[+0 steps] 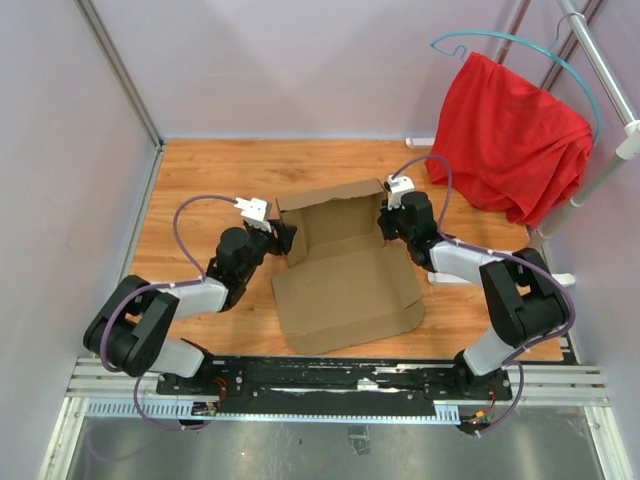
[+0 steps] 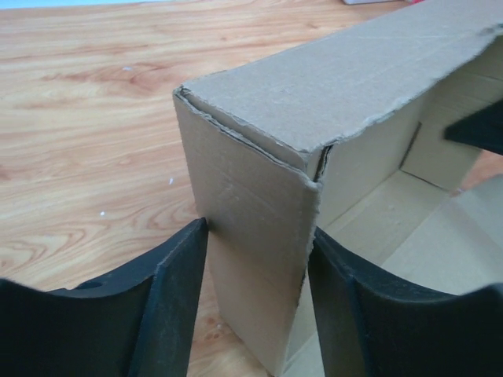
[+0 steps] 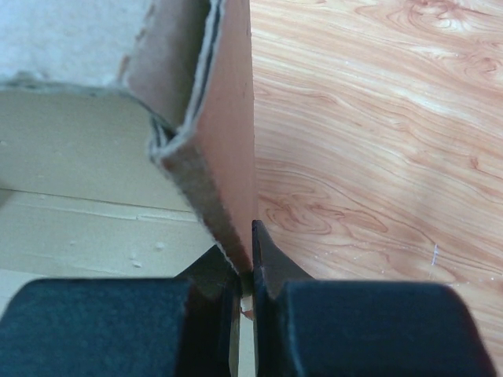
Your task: Fold the paper box
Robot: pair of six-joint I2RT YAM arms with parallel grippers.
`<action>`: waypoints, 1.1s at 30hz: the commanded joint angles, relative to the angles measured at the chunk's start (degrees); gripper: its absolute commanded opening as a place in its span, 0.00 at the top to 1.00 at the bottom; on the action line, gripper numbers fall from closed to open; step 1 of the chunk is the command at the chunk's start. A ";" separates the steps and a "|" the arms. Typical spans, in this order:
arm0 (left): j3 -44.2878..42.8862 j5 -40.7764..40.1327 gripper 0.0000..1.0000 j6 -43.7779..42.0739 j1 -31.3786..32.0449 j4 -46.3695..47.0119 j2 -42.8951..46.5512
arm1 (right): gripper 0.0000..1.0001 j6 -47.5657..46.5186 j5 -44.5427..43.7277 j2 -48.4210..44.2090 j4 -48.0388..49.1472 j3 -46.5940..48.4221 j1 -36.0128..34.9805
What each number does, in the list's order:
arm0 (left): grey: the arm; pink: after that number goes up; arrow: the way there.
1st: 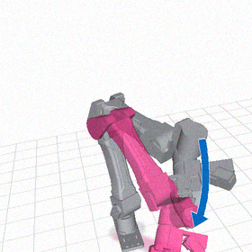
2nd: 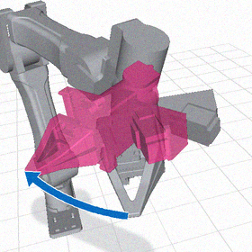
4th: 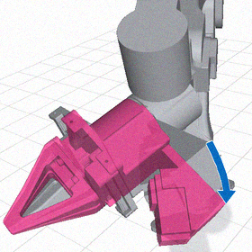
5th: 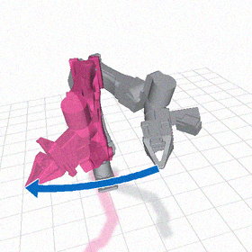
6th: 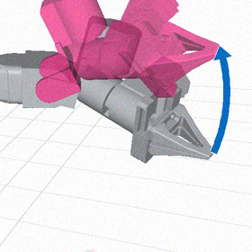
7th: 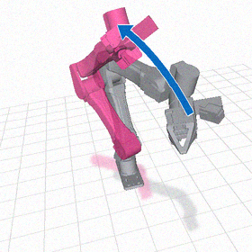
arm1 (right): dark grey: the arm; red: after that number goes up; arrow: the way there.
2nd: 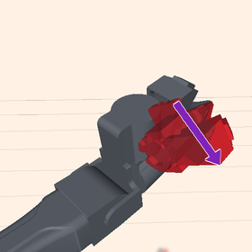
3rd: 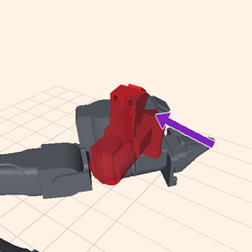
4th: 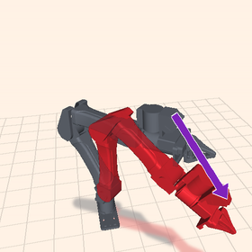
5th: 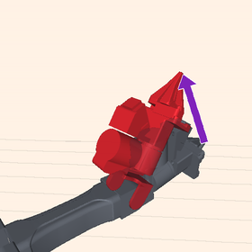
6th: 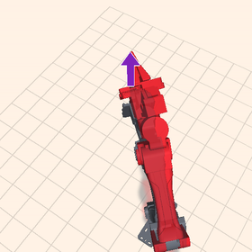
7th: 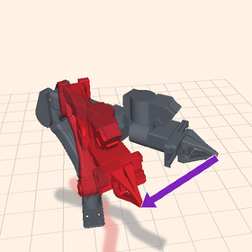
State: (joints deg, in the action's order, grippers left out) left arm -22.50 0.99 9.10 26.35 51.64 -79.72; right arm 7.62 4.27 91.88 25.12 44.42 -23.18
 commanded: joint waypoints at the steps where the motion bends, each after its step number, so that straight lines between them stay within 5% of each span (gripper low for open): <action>1: -2.31 -7.92 0.44 -1.75 1.32 -1.43 -1.42 | 0.98 1.67 -0.14 -1.52 -0.63 -2.69 -2.95; 11: -5.86 -25.06 0.57 -7.35 6.65 -6.89 -3.59 | 0.99 3.28 -12.45 -6.33 1.77 -7.77 -10.00; 16: -9.87 -37.32 0.86 -8.64 9.45 -11.91 -6.44 | 0.99 4.93 -18.37 -8.81 2.50 -9.75 -12.42; 20: -14.69 -46.32 0.99 -14.28 14.16 -14.96 -8.66 | 0.99 5.75 -21.52 -10.13 1.53 -10.45 -12.59; 23: -15.93 -48.58 1.00 -14.90 14.69 -14.93 -9.78 | 0.99 6.07 -22.37 -10.04 1.16 -10.02 -12.59; 33: -10.20 -41.30 0.74 -8.74 15.22 -9.86 -10.35 | 0.99 6.98 -23.50 -9.93 -0.69 -8.41 -12.55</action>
State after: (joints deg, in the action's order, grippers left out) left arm -34.65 -42.48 -1.45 41.06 39.42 -89.89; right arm 14.68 -18.02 82.83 25.61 34.85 -34.52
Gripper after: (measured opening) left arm 0.245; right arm 0.033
